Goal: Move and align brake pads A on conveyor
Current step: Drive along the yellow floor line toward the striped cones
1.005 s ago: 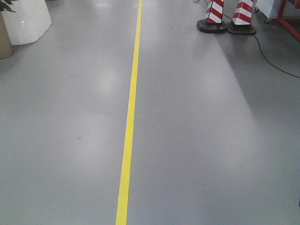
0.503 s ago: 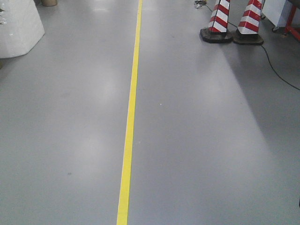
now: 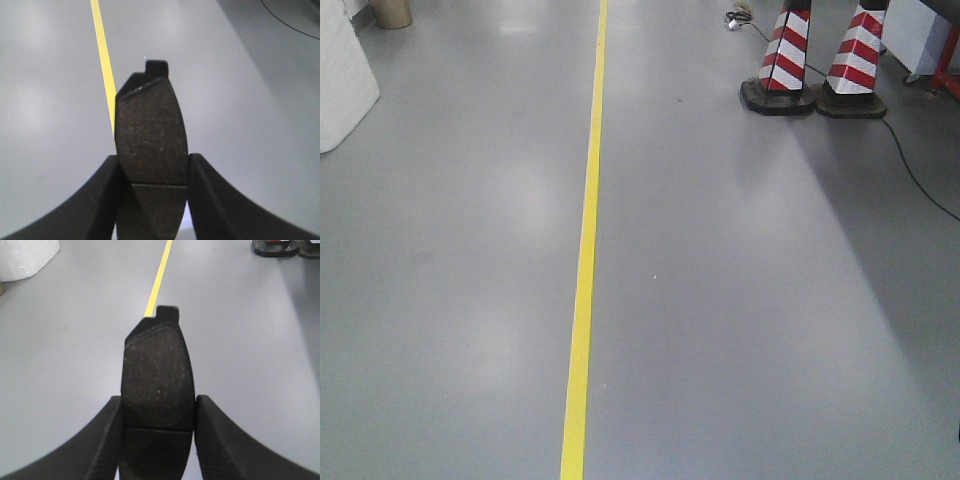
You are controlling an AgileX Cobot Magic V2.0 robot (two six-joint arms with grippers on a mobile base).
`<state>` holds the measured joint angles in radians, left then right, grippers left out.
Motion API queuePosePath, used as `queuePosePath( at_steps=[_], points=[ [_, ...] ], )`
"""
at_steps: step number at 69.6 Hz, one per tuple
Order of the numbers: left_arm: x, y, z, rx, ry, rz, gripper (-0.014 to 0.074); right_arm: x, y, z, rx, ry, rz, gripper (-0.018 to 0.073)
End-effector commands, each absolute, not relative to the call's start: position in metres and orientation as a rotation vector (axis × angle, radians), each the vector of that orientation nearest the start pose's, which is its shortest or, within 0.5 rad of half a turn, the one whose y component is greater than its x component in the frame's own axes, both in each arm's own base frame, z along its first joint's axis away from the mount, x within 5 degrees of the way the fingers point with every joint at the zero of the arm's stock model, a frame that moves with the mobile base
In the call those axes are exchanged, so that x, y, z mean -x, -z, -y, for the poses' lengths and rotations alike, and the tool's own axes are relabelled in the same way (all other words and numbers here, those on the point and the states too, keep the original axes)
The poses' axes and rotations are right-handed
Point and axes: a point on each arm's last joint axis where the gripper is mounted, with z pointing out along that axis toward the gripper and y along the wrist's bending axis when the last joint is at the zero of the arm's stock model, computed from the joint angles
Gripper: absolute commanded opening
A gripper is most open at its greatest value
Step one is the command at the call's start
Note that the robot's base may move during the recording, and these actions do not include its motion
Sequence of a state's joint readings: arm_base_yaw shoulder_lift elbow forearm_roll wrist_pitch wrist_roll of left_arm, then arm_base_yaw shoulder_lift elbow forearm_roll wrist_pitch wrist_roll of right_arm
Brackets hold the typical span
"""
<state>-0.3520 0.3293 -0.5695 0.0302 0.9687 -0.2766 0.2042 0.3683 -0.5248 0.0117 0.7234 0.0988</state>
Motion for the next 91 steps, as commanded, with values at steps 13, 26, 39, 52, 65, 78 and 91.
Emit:
queuePosePath(
  at_steps=[13,26,39,52,65,78,91],
  points=[
    [-0.0512,-0.3121,0.0164,-0.077,0.341,-2.127,-0.0006,-0.0714,-0.3171,-0.0148,0.103,-0.200,-1.941,0.0015],
    [-0.0512,-0.3122,0.0164,-0.077,0.341,-2.126,-0.0006,-0.0712,-0.3167,-0.0148,0.103,-0.200,-1.945,0.0015],
    [-0.0513,-0.3121,0.0165,-0.077,0.341,-2.127,-0.0006,-0.0710,-0.3161,-0.0147,0.104,-0.199,-1.953,0.0015],
    [-0.0514,-0.3121,0.0165,-0.077,0.341,-2.128,-0.0006,-0.0709,-0.3158,-0.0147,0.104,-0.199,-1.955,0.0015],
    [-0.0513,-0.3121,0.0165,-0.077,0.341,-2.127,-0.0006,-0.0709,-0.3158,-0.0147,0.104,-0.199,-1.955,0.0015],
    [-0.0513,-0.3121,0.0165,-0.077,0.341,-2.127,-0.0006,-0.0709,-0.3158,-0.0147,0.104,-0.199,-1.955,0.0015],
    [-0.0513,-0.3121,0.0165,-0.077,0.341,-2.127,-0.0006,-0.0709,-0.3158,-0.0147,0.104,-0.199,-1.956,0.0015]
  ],
)
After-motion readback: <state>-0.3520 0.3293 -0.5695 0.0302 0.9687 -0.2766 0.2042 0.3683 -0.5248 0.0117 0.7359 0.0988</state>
